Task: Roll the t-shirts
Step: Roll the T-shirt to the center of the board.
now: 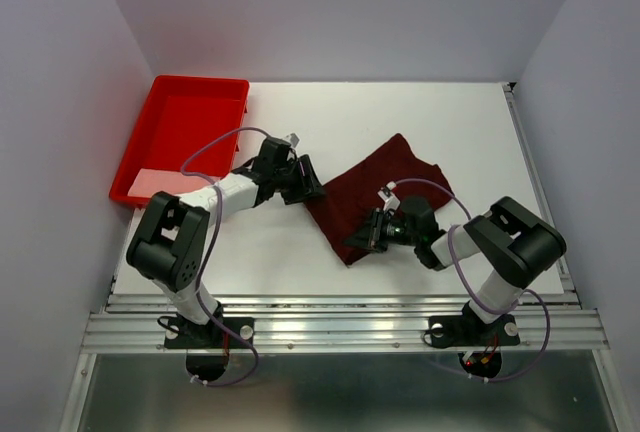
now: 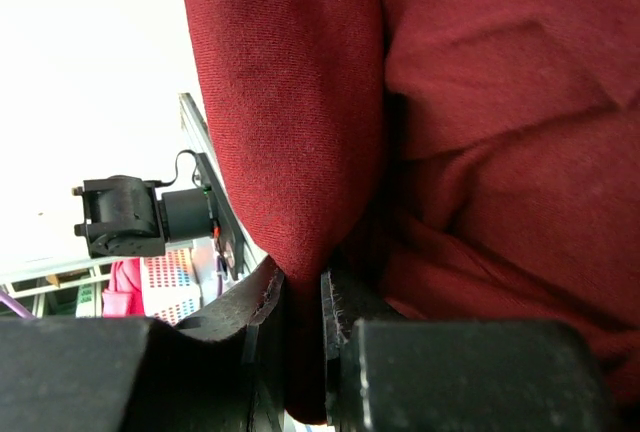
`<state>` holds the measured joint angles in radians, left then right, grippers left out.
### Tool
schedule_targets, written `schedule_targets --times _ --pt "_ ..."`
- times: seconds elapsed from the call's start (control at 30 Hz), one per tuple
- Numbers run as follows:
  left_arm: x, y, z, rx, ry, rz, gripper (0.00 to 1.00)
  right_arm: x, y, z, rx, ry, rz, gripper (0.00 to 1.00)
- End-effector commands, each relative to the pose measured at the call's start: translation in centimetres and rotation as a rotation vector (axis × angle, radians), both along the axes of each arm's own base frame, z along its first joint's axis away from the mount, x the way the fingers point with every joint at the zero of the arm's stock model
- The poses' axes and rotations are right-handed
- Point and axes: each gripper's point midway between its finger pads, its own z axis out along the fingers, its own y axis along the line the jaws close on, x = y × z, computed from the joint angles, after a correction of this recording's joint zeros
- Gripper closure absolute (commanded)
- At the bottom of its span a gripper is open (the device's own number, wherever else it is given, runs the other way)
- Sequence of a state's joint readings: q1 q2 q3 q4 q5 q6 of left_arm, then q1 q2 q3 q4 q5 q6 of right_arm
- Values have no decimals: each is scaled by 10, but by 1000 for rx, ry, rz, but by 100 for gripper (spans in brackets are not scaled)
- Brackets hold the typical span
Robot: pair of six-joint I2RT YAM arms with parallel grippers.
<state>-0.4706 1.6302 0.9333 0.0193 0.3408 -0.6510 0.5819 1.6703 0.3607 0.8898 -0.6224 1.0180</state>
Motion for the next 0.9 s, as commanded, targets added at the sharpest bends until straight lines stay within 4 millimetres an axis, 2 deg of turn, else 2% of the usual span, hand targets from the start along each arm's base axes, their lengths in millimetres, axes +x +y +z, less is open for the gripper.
schedule_targets --times 0.0,0.13,0.27,0.3,0.33,0.4,0.43,0.47,0.5,0.53,0.6,0.63,0.67,0.7,0.73,0.8,0.83,0.87 --pt "19 -21 29 -52 -93 -30 38 -1 -2 9 32 -40 7 99" --pt "20 -29 21 -43 -79 -38 39 -4 -4 5 25 -25 -2 96" --pt "20 -33 12 -29 -62 -36 39 -6 -7 2 15 -14 -10 78" --pt "21 -33 11 -27 -60 -35 40 -6 -8 1 12 -12 -17 67" --pt "22 -34 9 -25 -57 -38 40 -7 -9 4 10 -19 -18 59" --pt "21 -34 2 -15 -43 -40 41 -6 -12 5 -6 -30 -33 49" --pt "22 -34 1 -11 -44 -38 41 -9 -17 -3 -55 -13 -33 42" --pt "22 -33 -4 -1 -34 -36 41 -3 -18 8 -59 -57 -57 37" --pt "22 -32 -7 7 -30 -33 41 -1 -21 11 -78 -70 -66 31" --pt "22 -32 -9 11 -27 -33 41 -6 -28 2 -139 -58 -61 29" --pt "22 -30 -15 24 -15 -28 42 3 -30 23 -163 -131 -81 24" --pt "23 -28 -17 37 -12 -14 41 -2 -38 16 -231 -120 -63 20" --pt "23 -26 -21 47 -4 -8 42 4 -37 27 -244 -152 -64 19" --pt "22 -24 -23 54 3 -4 41 7 -41 30 -276 -169 -74 18" --pt "23 -23 -24 60 4 0 42 1 -50 29 -330 -174 -58 16" --pt "22 -24 -25 60 8 -1 41 14 -57 44 -387 -225 -100 16" --pt "22 -23 -25 61 9 0 41 9 -67 42 -448 -218 -96 16" --pt "22 -24 -25 61 9 1 41 14 -71 48 -472 -233 -117 16"
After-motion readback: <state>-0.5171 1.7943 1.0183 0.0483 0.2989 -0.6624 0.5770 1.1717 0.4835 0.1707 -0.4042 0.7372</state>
